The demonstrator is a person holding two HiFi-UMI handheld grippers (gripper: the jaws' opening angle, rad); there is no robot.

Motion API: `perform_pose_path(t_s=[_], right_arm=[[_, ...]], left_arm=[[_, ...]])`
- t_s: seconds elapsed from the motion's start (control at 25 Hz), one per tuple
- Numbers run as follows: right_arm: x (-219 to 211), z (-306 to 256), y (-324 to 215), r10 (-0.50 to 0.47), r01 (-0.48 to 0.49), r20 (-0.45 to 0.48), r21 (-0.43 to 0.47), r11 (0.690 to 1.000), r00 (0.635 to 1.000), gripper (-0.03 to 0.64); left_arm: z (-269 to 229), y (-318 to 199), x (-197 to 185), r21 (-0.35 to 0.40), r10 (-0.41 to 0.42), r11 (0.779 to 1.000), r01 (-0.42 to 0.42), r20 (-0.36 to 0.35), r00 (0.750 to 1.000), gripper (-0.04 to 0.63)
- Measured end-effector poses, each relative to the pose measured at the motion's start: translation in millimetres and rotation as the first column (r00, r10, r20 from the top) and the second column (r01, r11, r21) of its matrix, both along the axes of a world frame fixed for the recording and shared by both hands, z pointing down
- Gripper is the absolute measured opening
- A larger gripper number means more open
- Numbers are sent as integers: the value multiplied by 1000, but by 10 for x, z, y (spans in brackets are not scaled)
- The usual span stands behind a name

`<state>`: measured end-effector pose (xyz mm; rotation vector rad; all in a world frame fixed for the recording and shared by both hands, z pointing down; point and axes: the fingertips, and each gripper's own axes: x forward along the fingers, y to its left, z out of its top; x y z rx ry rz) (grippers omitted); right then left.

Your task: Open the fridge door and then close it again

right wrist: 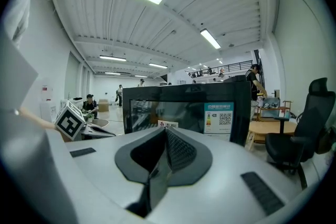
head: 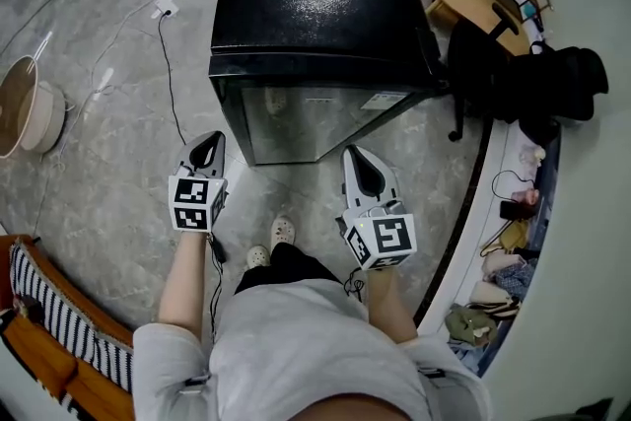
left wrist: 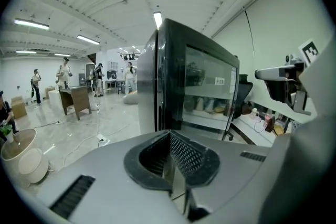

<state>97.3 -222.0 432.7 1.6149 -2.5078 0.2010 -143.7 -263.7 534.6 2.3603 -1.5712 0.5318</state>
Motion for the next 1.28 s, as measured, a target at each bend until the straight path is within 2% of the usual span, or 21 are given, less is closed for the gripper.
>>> perform_pose_path(t_s=[0.28,0.52,0.76,1.28], right_arm=[[-60,-119,157,-2,2,6,30,1000,1000,25],[-100,-251,314,7,-7,8,59,998,1000,25],[-137,-408,517,18,-19,11,94,995,1000,25],[-185,-701,943,34,-34,3,162,986,999,25]], left_arm=[[-429,320,74,68,10,998,-5,-76,997,14],[-834,562,150,154,48,988,-28,-127,991,14],[-1145,825,190,225,81,973,-43,-160,984,14],[-1563,1310,152,328,106,944,-37,-194,975,14]])
